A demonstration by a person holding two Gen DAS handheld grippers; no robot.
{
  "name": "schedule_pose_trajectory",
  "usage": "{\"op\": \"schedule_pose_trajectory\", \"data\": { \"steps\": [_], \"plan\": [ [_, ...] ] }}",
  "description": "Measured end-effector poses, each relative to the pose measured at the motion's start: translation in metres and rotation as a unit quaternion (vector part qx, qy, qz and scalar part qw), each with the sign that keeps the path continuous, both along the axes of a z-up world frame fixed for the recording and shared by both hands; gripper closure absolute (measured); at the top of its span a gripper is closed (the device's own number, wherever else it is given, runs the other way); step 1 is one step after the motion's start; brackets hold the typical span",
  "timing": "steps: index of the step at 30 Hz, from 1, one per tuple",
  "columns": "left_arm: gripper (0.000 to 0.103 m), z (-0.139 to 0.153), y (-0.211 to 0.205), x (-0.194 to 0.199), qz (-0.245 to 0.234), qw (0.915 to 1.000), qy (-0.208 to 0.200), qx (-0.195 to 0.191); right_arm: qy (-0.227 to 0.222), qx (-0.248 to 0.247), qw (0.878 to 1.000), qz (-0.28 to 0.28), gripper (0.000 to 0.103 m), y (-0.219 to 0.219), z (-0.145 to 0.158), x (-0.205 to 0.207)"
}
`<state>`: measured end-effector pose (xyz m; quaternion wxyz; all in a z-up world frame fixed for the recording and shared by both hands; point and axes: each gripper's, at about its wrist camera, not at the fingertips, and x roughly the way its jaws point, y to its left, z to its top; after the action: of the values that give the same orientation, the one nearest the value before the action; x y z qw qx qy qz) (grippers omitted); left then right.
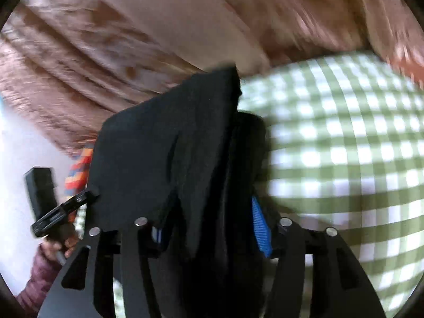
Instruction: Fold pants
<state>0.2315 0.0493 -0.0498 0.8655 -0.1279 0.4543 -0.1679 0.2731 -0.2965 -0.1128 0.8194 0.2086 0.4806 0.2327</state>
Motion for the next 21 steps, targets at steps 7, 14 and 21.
{"op": "schedule_pose_trajectory", "data": {
  "steps": [7,14,21],
  "plan": [
    [0.034,0.000,0.013,-0.025,0.070,0.9974,-0.012,0.007,-0.037,-0.048,0.998,-0.021,0.033,0.000,0.029,-0.011],
    [0.034,0.042,-0.007,-0.087,0.102,0.9834,-0.123,0.085,-0.122,-0.063,0.990,0.026,0.065,0.023,0.084,-0.071],
    [0.035,-0.002,-0.048,-0.088,0.062,0.9889,-0.062,0.120,-0.110,-0.165,0.980,0.035,0.071,0.053,0.038,-0.079]
  ]
}}
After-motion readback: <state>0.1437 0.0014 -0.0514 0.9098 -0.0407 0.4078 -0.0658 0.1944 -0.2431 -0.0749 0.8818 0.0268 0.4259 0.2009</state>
